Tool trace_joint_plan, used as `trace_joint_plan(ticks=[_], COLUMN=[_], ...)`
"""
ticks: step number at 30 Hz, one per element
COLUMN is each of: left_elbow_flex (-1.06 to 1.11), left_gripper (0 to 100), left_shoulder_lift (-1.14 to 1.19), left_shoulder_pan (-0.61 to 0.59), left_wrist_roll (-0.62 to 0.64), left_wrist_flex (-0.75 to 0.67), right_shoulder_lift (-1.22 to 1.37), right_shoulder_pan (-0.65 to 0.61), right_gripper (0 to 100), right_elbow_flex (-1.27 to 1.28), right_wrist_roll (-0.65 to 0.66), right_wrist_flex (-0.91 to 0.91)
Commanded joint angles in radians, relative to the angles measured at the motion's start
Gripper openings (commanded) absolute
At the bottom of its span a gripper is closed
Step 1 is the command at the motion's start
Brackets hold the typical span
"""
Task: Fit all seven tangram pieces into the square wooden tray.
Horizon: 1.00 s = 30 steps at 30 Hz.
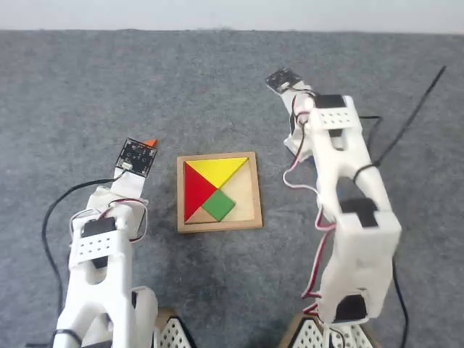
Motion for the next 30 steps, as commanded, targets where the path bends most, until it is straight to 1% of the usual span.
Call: trace_joint_plan(ticks=[1,11,17,19,21,26,30], left_elbow_flex=[-0.01,-0.01,-0.01,-0.01,-0.01,-0.01,-0.01], left_gripper=[1,1,1,1,1,1,1], left_shoulder_lift=[-0.034,-0.034,-0.034,-0.034,-0.034,-0.034,-0.034], left_shoulder_pan=[-0.003,-0.002,-0.002,-0.002,-0.002,-0.002,-0.002], left_wrist_roll=[-0.011,-0.011,-0.011,-0.011,-0.011,-0.012,-0.012], left_wrist_flex=[-0.02,-0.02,-0.021,-0.021,-0.021,-0.021,-0.021], right_shoulder_lift=[0.12,0.558,0.769,0.817,0.845,0.843,0.8], right_shoulder_pan=[-0.005,-0.002,0.016,0.016,0.019,0.031,0.056], right_gripper=[33.3,32.5,19.2,17.7,20.5,34.0,35.4], right_elbow_flex=[-0.242,-0.841,-1.14,-1.217,-1.283,-1.31,-1.304], right_wrist_roll=[0.112,0.279,0.281,0.273,0.252,0.232,0.184], right_wrist_flex=[0.091,0.375,0.507,0.549,0.562,0.564,0.565])
